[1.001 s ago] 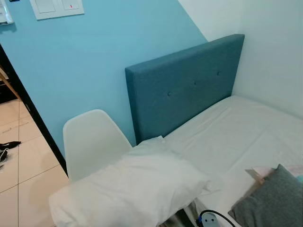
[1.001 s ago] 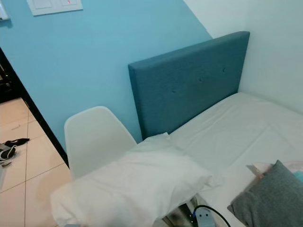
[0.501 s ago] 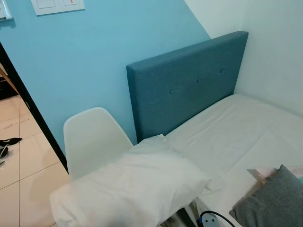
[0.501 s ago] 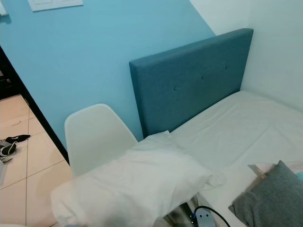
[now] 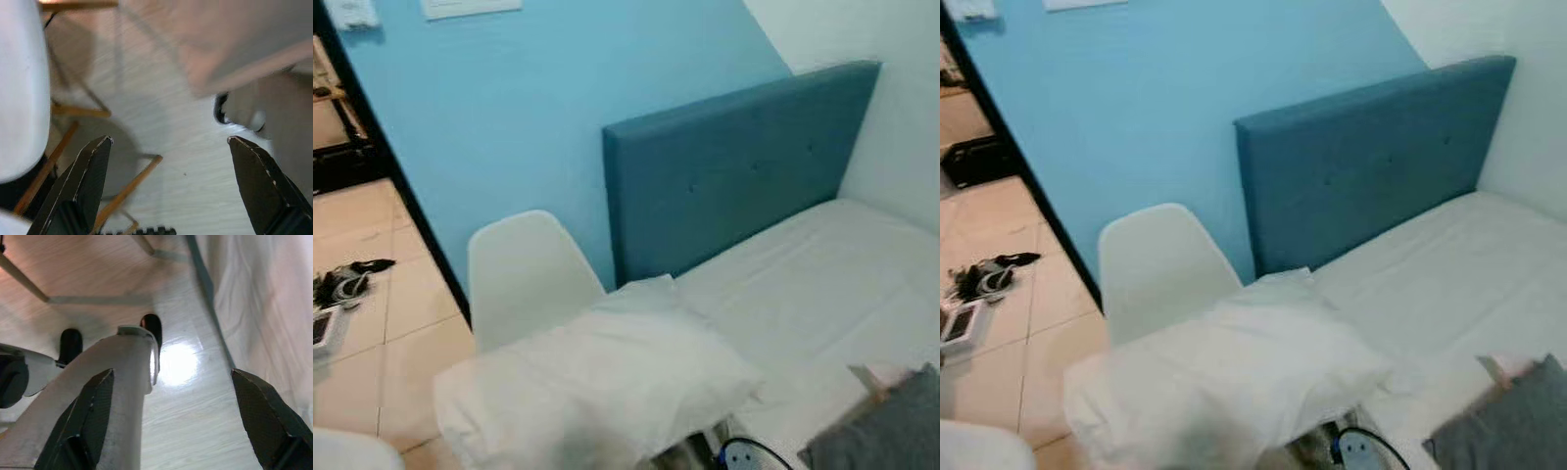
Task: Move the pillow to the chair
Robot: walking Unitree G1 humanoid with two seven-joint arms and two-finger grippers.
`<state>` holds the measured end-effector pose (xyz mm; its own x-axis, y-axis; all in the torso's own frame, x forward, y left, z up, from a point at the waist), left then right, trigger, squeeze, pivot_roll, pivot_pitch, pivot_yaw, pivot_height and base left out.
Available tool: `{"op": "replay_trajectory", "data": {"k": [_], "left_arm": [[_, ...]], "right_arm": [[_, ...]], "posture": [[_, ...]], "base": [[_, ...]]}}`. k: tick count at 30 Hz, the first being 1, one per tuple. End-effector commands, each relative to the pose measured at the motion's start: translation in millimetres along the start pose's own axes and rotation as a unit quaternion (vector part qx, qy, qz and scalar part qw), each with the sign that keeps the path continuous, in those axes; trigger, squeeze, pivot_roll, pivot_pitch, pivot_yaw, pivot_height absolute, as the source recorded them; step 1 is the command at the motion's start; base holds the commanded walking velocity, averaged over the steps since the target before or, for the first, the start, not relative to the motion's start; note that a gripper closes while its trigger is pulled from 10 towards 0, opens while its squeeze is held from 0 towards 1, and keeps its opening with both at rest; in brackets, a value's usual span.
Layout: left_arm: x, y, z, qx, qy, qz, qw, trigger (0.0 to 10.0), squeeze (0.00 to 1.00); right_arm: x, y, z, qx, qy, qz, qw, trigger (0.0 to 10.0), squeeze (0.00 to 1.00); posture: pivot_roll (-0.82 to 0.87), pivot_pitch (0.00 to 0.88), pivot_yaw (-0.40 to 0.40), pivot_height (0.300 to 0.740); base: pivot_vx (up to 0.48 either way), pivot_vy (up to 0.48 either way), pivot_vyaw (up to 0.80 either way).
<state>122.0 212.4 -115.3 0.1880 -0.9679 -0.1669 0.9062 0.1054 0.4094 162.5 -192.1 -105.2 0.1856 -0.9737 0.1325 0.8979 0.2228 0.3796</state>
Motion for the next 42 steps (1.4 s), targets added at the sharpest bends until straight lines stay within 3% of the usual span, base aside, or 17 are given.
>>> {"op": "replay_trajectory", "data": {"k": [1,12,21,42], "left_arm": [[-3.4,6.6,-0.8,0.009,0.004,-0.002,1.000,10.0,0.00],[-3.4,7.6,-0.9,0.011,0.003,-0.002,1.000,10.0,0.00],[-3.9,9.7,-1.0,0.016,0.005,0.002,1.000,10.0,0.00],[4.4,22.5,-1.2,0.044,-0.023,0.001,0.999,10.0,0.00]], "right_arm": [[-6.6,-11.9,0.2,-0.022,0.010,0.008,1.000,10.0,0.00],[-6.5,-11.0,0.2,-0.022,0.011,0.012,1.000,10.0,0.00],[-6.3,-10.5,0.1,-0.023,0.012,0.019,0.999,10.0,0.00],[0.6,-2.7,-0.1,-0.007,-0.015,0.001,1.000,10.0,0.00]], "posture": [[-0.08,0.041,0.019,0.740],[-0.08,0.038,0.019,0.740],[-0.08,0.033,0.017,0.740],[-0.08,0.021,0.017,0.740]], "base": [[-0.480,0.000,0.00],[-0.458,0.000,0.00],[0.000,0.000,0.00],[0.000,0.000,-0.71]]}}
Point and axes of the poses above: a point about 5 cm out from each wrist's last joint towards the gripper, its own z axis pointing back from the gripper into the wrist, its own y axis along the axis of the wrist's last joint, x = y × z, the point moved 1 cm from there along -z, pointing out of the wrist towards the gripper, and after that the axes turned 7 degrees about z, right-handed, at the moved point
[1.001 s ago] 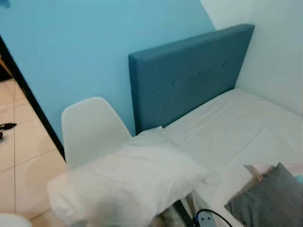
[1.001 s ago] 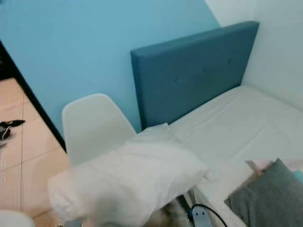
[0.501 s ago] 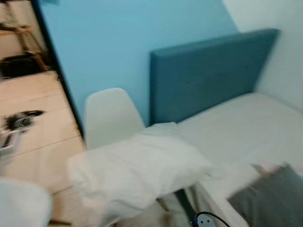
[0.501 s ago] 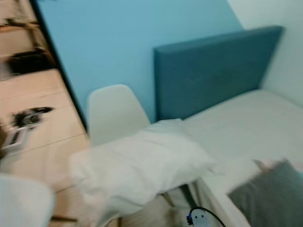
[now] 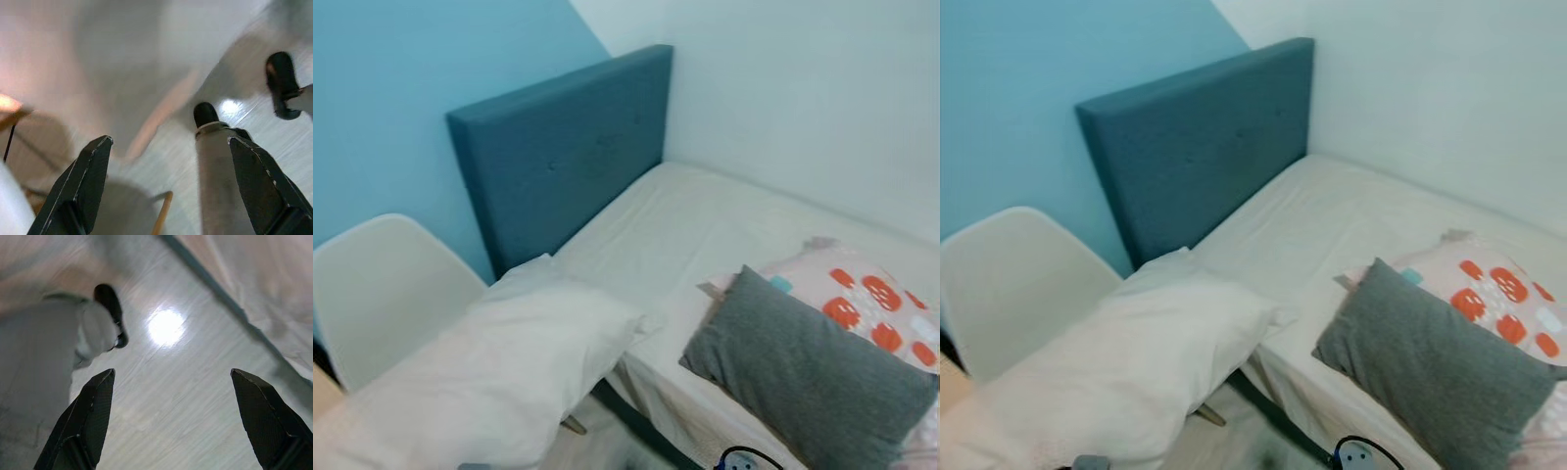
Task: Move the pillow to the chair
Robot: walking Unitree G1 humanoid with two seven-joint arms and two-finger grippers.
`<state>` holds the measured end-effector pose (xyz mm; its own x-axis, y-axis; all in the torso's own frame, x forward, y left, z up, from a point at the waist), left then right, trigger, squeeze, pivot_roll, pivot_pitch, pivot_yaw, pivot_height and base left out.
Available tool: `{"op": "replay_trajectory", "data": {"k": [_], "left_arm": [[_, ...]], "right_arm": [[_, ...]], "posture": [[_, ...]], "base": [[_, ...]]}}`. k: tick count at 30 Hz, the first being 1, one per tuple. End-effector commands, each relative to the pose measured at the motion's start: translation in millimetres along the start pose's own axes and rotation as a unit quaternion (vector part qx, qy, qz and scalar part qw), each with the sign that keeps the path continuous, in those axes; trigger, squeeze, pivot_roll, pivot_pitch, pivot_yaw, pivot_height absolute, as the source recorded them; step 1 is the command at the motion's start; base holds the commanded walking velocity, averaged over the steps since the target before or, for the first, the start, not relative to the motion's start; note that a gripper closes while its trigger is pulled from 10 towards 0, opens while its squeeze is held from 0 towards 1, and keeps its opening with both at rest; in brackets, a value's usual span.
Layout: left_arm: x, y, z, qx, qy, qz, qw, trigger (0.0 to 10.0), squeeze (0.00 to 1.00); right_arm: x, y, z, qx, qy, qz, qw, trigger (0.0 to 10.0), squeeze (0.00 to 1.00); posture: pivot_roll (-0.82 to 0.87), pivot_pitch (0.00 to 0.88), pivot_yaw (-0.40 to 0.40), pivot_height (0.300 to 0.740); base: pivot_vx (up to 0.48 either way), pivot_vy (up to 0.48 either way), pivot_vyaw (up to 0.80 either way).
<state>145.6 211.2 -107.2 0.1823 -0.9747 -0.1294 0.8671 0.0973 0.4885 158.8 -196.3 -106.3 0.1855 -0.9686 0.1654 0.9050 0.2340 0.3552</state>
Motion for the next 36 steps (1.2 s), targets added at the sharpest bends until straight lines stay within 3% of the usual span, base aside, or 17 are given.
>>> {"op": "replay_trajectory", "data": {"k": [1,11,16,17,20,23,24,27,29,30,32,36], "left_arm": [[0.1,-2.1,0.4,0.000,-0.005,-0.005,1.000,10.0,0.00],[1.5,-2.3,0.7,0.004,-0.011,0.001,1.000,10.0,0.00],[-0.6,-4.2,1.0,0.002,-0.007,0.011,1.000,10.0,0.00],[-1.1,-4.9,1.0,0.000,-0.007,0.012,1.000,10.0,0.00],[-1.2,-5.1,1.0,-0.001,-0.008,0.014,1.000,10.0,0.00],[-1.0,-5.2,1.0,-0.001,-0.009,0.014,1.000,10.0,0.00],[-0.7,-5.3,1.0,-0.002,-0.012,0.014,1.000,10.0,0.00],[-0.7,-5.2,1.0,-0.002,-0.012,0.013,1.000,10.0,0.00],[-0.1,-4.9,1.0,-0.002,-0.014,0.013,1.000,10.0,0.00],[-0.1,-4.9,1.0,-0.002,-0.014,0.013,1.000,10.0,0.00],[0.4,-4.7,0.9,-0.002,-0.015,0.013,1.000,10.0,0.00],[0.5,-4.6,0.9,-0.002,-0.016,0.014,1.000,10.0,0.00]], "right_arm": [[-2.6,2.0,-0.1,0.005,0.000,-0.005,1.000,10.0,0.00],[-2.2,2.7,-0.2,0.007,-0.003,-0.010,1.000,10.0,0.00],[-1.9,14.9,-0.1,0.037,-0.002,-0.027,0.999,10.0,0.00],[9.4,29.6,1.1,0.068,-0.007,-0.040,0.997,10.0,0.00],[23.0,44.2,3.3,0.099,-0.013,-0.048,0.994,10.0,0.00],[24.8,49.2,4.0,0.109,-0.014,-0.051,0.993,10.0,0.00],[33.1,76.9,8.6,0.156,-0.019,-0.046,0.986,10.0,0.00],[36.9,90.5,11.6,0.179,-0.021,-0.049,0.982,10.0,0.00],[46.3,127.9,22.4,0.242,-0.024,-0.056,0.968,10.0,0.00],[46.3,127.9,22.4,0.242,-0.024,-0.056,0.968,10.0,0.00],[52.6,160.1,34.7,0.295,-0.027,-0.048,0.954,10.0,0.00],[54.9,175.9,41.7,0.321,-0.027,-0.043,0.946,10.0,0.00]], "posture": [[-0.08,0.021,0.017,0.740],[-0.08,0.032,0.019,0.740],[-0.08,0.034,0.018,0.740],[-0.08,0.036,0.018,0.740],[-0.08,0.038,0.018,0.740],[-0.08,0.038,0.018,0.740],[-0.08,0.039,0.020,0.740],[-0.08,0.039,0.020,0.740],[-0.08,0.039,0.021,0.740],[-0.08,0.039,0.021,0.740],[-0.08,0.040,0.020,0.740],[-0.08,0.039,0.019,0.740]], "base": [[0.000,0.000,-0.71],[0.000,0.000,-0.71],[0.000,0.000,-0.14],[0.000,-0.326,0.00],[0.000,-0.377,0.00],[0.000,-0.480,0.00],[0.000,-0.480,0.00],[0.000,-0.480,0.00],[0.000,-0.480,0.00],[0.000,-0.480,0.00],[0.000,-0.480,0.00],[0.000,-0.480,0.00]]}}
Point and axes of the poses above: a point about 5 cm out from each wrist's last joint towards the gripper, its own z axis pointing back from the gripper into the wrist, its own y axis along the axis of the wrist's last joint, x = y × z, the point moved 1 cm from there along -z, pointing out of the wrist towards the gripper, and after that the axes turned 7 degrees about z, right-handed, at the moved point
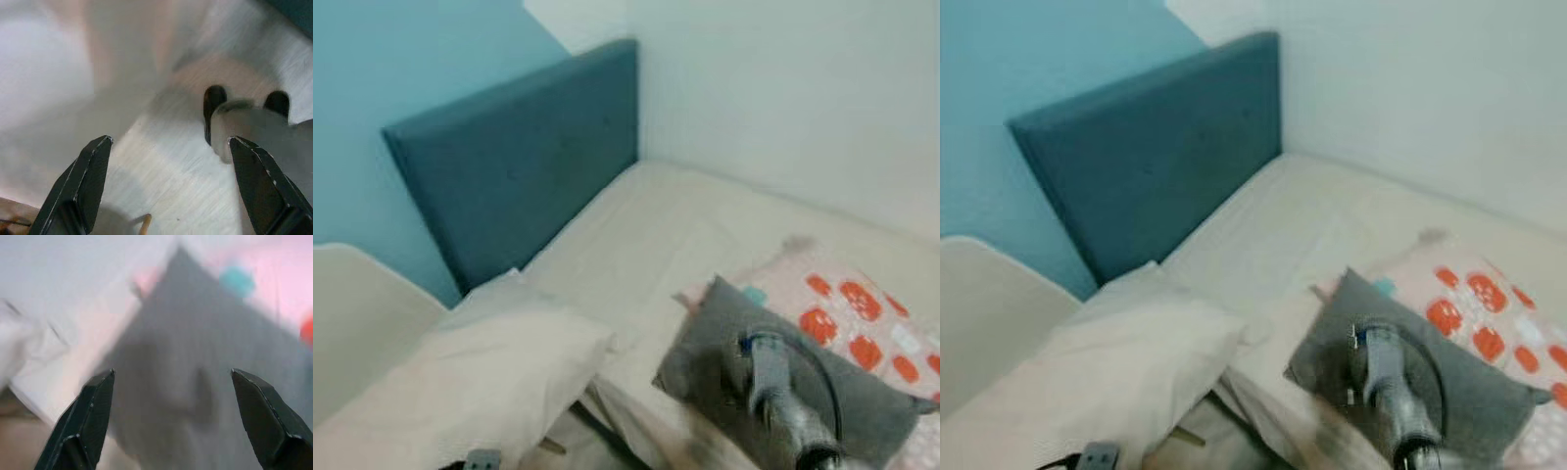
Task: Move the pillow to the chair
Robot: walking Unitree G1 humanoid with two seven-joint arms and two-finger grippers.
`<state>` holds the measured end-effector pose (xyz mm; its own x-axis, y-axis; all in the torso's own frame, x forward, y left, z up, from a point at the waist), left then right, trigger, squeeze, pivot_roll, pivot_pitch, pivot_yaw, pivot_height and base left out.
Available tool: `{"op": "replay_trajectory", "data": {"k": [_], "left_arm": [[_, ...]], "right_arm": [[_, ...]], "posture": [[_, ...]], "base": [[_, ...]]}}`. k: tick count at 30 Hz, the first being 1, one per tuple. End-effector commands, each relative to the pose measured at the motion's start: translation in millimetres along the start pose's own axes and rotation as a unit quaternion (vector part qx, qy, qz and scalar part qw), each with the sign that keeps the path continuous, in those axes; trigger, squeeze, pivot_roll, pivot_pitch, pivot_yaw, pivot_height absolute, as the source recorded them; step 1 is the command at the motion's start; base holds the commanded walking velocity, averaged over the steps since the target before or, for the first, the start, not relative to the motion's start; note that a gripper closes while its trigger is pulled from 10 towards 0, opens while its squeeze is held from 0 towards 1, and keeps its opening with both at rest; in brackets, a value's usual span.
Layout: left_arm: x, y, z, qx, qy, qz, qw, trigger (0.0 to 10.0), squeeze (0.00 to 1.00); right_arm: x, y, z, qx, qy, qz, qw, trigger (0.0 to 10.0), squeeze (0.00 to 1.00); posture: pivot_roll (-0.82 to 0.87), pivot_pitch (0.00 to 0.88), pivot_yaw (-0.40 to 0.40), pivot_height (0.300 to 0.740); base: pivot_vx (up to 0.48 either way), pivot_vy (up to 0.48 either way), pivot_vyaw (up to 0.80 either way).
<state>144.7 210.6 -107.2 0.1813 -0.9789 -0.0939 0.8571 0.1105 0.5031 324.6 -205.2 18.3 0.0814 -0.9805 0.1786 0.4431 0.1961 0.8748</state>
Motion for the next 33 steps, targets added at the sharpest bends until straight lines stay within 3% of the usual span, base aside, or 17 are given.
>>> {"op": "replay_trajectory", "data": {"k": [1,6,12,19,23,28,29,31,33], "left_arm": [[0.0,-3.9,0.4,-0.009,0.000,0.006,1.000,10.0,0.00],[-0.6,-4.5,0.5,-0.010,0.002,0.007,1.000,10.0,0.00],[-3.9,-6.8,1.0,-0.012,0.011,0.011,1.000,10.0,0.00],[-5.3,-6.8,1.1,-0.012,0.012,0.006,1.000,10.0,0.00],[-5.9,-6.6,1.0,-0.011,0.012,0.003,1.000,10.0,0.00],[-8.4,-5.5,0.9,-0.010,0.014,-0.001,1.000,10.0,0.00],[-8.4,-5.5,0.9,-0.010,0.014,-0.001,1.000,10.0,0.00],[-10.2,-6.1,1.1,-0.011,0.016,-0.004,1.000,10.0,0.00],[-10.9,-6.4,1.2,-0.011,0.016,-0.005,1.000,10.0,0.00]], "right_arm": [[-3.5,-12.0,2.6,-0.019,0.008,-0.011,1.000,10.0,0.00],[-1.9,-0.1,-0.9,-0.008,0.011,-0.002,1.000,10.0,0.00],[4.8,-8.2,-0.4,-0.056,-0.003,0.033,0.998,10.0,0.00],[19.1,-9.3,1.5,-0.061,-0.024,0.016,0.998,10.0,0.00],[17.8,-15.8,2.8,-0.080,-0.010,-0.017,0.997,10.0,0.00],[5.7,-34.8,8.1,-0.132,0.047,-0.110,0.984,10.0,0.00],[5.7,-34.8,8.1,-0.132,0.047,-0.110,0.984,10.0,0.00],[1.2,-30.8,7.3,-0.114,0.069,-0.175,0.976,10.0,0.00],[0.1,-28.9,6.9,-0.106,0.076,-0.193,0.972,10.0,0.00]], "posture": [[-0.08,0.040,0.019,0.740],[-0.08,0.042,0.019,0.740],[-0.08,0.046,0.020,0.740],[-0.08,0.045,0.023,0.740],[-0.08,0.043,0.026,0.740],[-0.08,0.042,0.032,0.740],[-0.08,0.042,0.032,0.740],[-0.07,0.043,0.037,0.740],[-0.07,0.043,0.037,0.740]], "base": [[0.000,-0.480,0.00],[0.000,-0.480,0.00],[0.000,-0.049,0.00],[0.000,0.000,0.00],[0.000,0.000,0.00],[0.000,0.000,0.00],[0.000,0.000,0.00],[0.000,0.000,0.00],[0.000,0.000,0.00]]}}
Point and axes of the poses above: a point about 5 cm out from each wrist's last joint towards the gripper, its own z axis pointing back from the gripper into the wrist, its own y axis along the axis of the wrist's last joint, x = y × z, the point moved 1 cm from there along -z, pointing out of the wrist towards the gripper, and after that the axes turned 7 degrees about z, right-handed, at the moved point
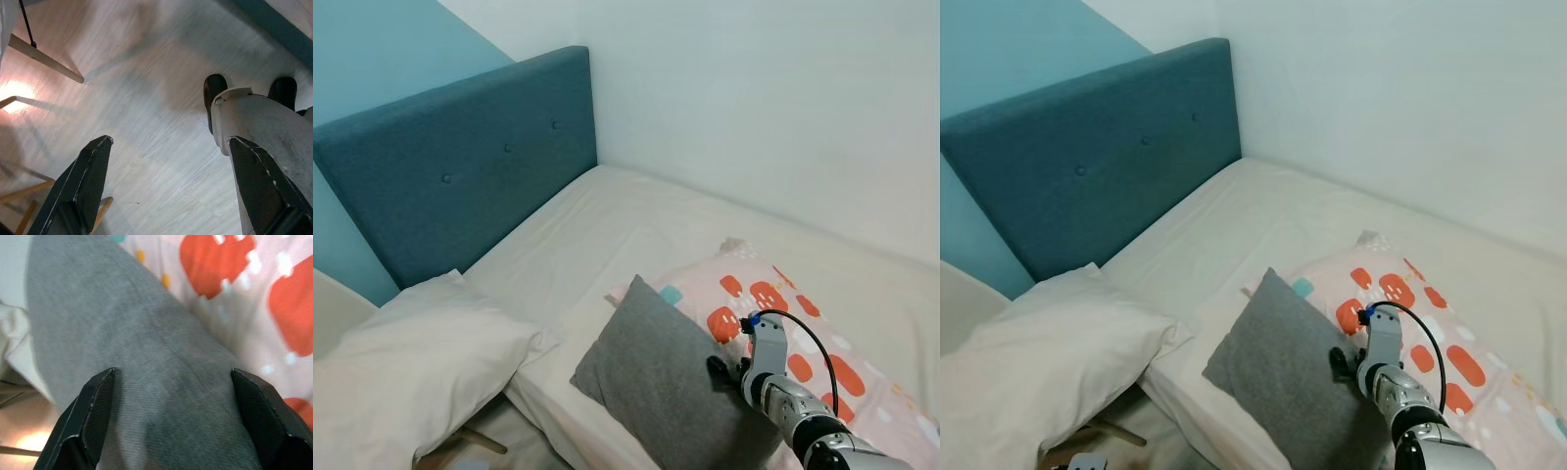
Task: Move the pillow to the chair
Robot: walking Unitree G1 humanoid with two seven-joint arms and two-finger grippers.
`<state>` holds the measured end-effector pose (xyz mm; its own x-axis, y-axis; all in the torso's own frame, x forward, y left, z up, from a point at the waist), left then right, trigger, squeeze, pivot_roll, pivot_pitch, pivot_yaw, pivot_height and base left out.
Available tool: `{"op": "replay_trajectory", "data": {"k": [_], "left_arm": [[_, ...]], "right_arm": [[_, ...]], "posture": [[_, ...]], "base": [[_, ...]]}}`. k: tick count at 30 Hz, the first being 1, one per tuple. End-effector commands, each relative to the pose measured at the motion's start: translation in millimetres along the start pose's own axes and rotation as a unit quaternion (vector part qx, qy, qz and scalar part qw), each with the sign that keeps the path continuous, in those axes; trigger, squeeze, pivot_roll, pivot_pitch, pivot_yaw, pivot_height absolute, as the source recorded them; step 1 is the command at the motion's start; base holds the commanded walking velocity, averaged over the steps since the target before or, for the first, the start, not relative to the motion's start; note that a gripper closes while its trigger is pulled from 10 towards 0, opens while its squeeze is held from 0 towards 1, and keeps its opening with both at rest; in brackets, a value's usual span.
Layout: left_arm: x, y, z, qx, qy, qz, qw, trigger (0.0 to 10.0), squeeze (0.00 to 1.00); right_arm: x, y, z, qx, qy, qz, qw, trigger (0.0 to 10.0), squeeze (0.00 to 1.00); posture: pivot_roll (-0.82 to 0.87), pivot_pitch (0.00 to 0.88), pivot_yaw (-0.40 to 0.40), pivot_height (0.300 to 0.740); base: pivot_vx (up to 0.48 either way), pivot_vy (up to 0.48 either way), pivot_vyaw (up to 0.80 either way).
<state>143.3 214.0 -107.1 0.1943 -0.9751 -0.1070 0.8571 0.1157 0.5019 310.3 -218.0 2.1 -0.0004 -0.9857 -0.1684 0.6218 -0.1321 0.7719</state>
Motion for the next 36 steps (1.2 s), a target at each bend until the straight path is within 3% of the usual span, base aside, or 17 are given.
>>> {"op": "replay_trajectory", "data": {"k": [1,3,4,6,7,8,9,15,16,17,18,19,33,36], "left_arm": [[-7.3,-5.6,0.9,-0.010,0.007,-0.008,1.000,10.0,0.00],[-8.8,-6.3,1.1,-0.011,0.009,-0.010,1.000,10.0,0.00],[-9.4,-6.5,1.1,-0.011,0.009,-0.010,1.000,10.0,0.00],[-9.4,-6.5,1.1,-0.011,0.009,-0.010,1.000,10.0,0.00],[-9.7,-6.6,1.1,-0.011,0.010,-0.010,1.000,10.0,0.00],[-9.7,-6.6,1.1,-0.011,0.010,-0.010,1.000,10.0,0.00],[-10.1,-6.7,1.2,-0.011,0.011,-0.008,1.000,10.0,0.00],[-10.9,-7.0,1.3,-0.011,0.013,-0.006,1.000,10.0,0.00],[-11.1,-7.5,1.4,-0.012,0.013,-0.006,1.000,10.0,0.00],[-11.3,-8.0,1.5,-0.013,0.014,-0.006,1.000,10.0,0.00],[-11.3,-8.0,1.5,-0.013,0.014,-0.006,1.000,10.0,0.00],[-11.6,-9.4,1.7,-0.014,0.014,-0.005,1.000,10.0,0.00],[-10.5,-11.4,2.0,-0.019,0.015,-0.005,1.000,10.0,0.00],[-11.6,-11.0,1.8,-0.020,0.021,-0.005,1.000,10.0,0.00]], "right_arm": [[-6.1,-8.4,-0.8,-0.012,0.018,-0.024,0.999,10.0,0.00],[-9.5,-16.5,-0.6,-0.037,0.034,0.000,0.999,10.0,0.00],[-7.9,-27.4,0.6,-0.076,0.025,0.060,0.995,10.0,0.00],[-7.9,-27.4,0.6,-0.076,0.025,0.060,0.995,10.0,0.00],[-6.0,-34.6,1.9,-0.104,0.019,0.101,0.989,10.0,0.00],[-6.0,-34.6,1.9,-0.104,0.019,0.101,0.989,10.0,0.00],[-4.9,-42.1,3.2,-0.128,0.015,0.129,0.983,10.0,0.00],[-13.7,-54.6,4.0,-0.167,0.040,0.145,0.974,10.0,0.00],[-15.7,-57.5,4.3,-0.175,0.048,0.145,0.973,9.1,0.00],[-16.9,-59.1,4.5,-0.179,0.052,0.144,0.972,1.2,0.00],[-16.9,-59.1,4.5,-0.179,0.052,0.144,0.972,1.2,0.00],[-17.9,-60.8,4.7,-0.184,0.053,0.142,0.971,0.0,0.00],[-24.4,-60.7,3.4,-0.172,0.067,0.115,0.976,0.0,0.00],[-31.6,-53.3,0.1,-0.140,0.083,0.112,0.980,0.0,0.00]], "posture": [[-0.07,0.043,0.037,0.740],[-0.07,0.048,0.040,0.740],[-0.07,0.053,0.042,0.740],[-0.07,0.053,0.042,0.740],[-0.07,0.053,0.042,0.740],[-0.07,0.053,0.042,0.740],[-0.07,0.054,0.043,0.740],[-0.07,0.064,0.042,0.740],[-0.07,0.065,0.043,0.740],[-0.07,0.065,0.043,0.740],[-0.07,0.065,0.043,0.740],[-0.06,0.065,0.041,0.740],[-0.07,0.063,0.037,0.740],[-0.07,0.063,0.037,0.740]], "base": [[0.000,0.000,0.00],[0.000,0.000,0.00],[0.000,0.000,0.00],[0.000,0.000,0.00],[0.000,0.000,0.00],[0.000,0.000,0.00],[0.000,0.000,0.00],[0.000,0.000,0.00],[0.000,0.000,0.00],[0.000,0.000,0.00],[0.000,0.000,0.00],[0.000,0.000,0.00],[0.000,0.000,0.00],[0.000,0.000,0.00]]}}
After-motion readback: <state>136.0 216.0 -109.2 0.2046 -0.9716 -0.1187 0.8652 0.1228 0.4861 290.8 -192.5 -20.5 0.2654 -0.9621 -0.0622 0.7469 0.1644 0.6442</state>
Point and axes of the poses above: a point about 5 cm out from each wrist's last joint towards the gripper, its own z axis pointing back from the gripper into the wrist, its own y axis along the axis of the wrist's last joint, x = y × z, the point moved 1 cm from there along -z, pointing out of the wrist towards the gripper, and after that the axes turned 7 degrees about z, right-handed, at the moved point
